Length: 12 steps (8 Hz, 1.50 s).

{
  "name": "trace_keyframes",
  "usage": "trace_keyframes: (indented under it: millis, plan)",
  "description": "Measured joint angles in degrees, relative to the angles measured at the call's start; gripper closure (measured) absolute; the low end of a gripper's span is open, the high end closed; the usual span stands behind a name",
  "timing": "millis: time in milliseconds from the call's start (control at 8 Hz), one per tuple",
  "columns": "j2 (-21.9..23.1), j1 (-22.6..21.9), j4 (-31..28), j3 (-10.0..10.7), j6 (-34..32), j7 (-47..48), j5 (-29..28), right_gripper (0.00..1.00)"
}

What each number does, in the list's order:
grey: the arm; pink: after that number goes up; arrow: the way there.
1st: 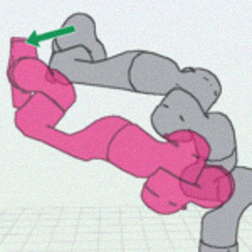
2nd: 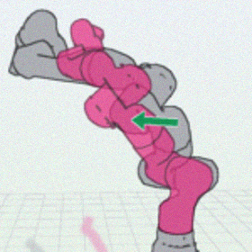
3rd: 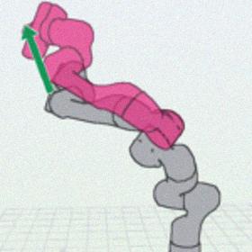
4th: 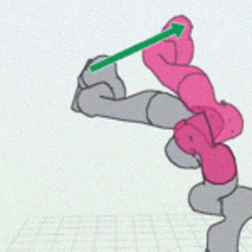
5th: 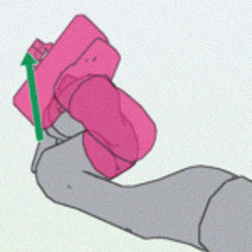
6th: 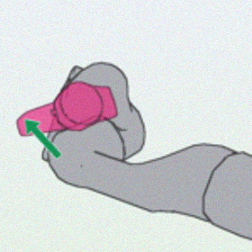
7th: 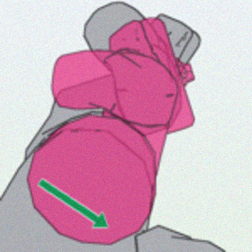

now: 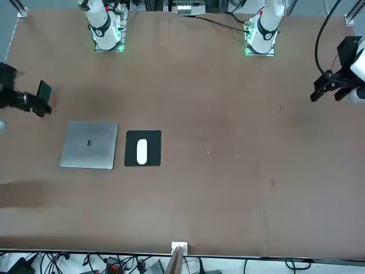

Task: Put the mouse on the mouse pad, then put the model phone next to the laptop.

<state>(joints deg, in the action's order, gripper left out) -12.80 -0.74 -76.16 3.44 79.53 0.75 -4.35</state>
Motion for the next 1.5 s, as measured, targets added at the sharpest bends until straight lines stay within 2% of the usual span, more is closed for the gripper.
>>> trace_keyframes:
  millis: [250, 500, 625, 750, 1125, 1250, 1500]
  plan:
    - [1.3, 0.0, -3.5, -1.5, 1.1, 0.1, 4.9, 0.0]
    - [2.3, 3.2, -10.0, -0.8, 5.3, 0.0, 10.1, 0.0]
    - [2.7, 5.5, -13.5, 0.8, 7.3, -0.4, 11.8, 0.0]
    - [3.0, 7.6, -17.8, 3.5, 11.0, -2.3, 12.3, 0.0]
    - [2.5, 13.9, -33.8, 11.8, 30.9, -16.8, 12.5, 0.0]
    - [2.0, 15.9, -38.8, 13.9, 38.0, -21.4, 12.5, 0.0]
    - [0.7, 18.0, -48.9, 16.6, 51.4, -24.7, 12.5, 0.0]
